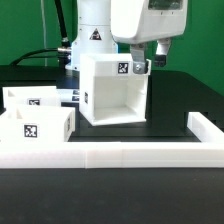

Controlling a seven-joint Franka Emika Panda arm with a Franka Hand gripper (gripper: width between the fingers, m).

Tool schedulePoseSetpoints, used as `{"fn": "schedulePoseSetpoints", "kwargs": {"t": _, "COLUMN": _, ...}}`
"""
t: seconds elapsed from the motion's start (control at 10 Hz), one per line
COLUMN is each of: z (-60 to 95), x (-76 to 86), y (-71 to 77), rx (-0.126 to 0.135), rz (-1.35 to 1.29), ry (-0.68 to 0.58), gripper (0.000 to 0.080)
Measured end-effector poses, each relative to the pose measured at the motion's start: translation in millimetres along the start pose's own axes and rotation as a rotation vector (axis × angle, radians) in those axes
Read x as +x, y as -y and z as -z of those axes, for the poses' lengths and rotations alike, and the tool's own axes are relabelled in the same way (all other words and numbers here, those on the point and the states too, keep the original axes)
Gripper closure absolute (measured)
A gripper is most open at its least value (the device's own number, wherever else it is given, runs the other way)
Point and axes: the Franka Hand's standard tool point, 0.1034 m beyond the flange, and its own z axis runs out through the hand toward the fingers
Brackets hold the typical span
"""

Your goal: Assemble drawer

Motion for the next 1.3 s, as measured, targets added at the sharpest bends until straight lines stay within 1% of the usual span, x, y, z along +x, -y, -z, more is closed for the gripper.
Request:
{"fn": "schedulePoseSetpoints", "kwargs": {"t": 0.7, "z": -0.4, "x": -0.4, "y": 0.4, "rx": 0.001, "rz": -0.002, "ry": 0.001, "gripper": 0.0150}}
{"fn": "schedulePoseSetpoints", "kwargs": {"t": 0.8, "z": 1.0, "x": -3.7, "y": 6.3, "rx": 0.001, "rz": -0.108, "ry": -0.007, "gripper": 0.0150}}
{"fn": "schedulePoseSetpoints", "kwargs": {"t": 0.9, "z": 2.8, "x": -8.6, "y": 13.6, "rx": 0.004, "rz": -0.151, "ry": -0.007, "gripper": 0.0150}}
{"fn": "schedulePoseSetpoints", "kwargs": {"t": 1.1, "z": 5.1, "x": -14.3, "y": 25.4, "rx": 0.020, "rz": -0.367, "ry": -0.028, "gripper": 0.0150}}
{"fn": "schedulePoseSetpoints", "kwargs": {"t": 1.3, "z": 4.2, "x": -13.2, "y": 26.6, "rx": 0.028, "rz": -0.490, "ry": -0.030, "gripper": 0.0150}}
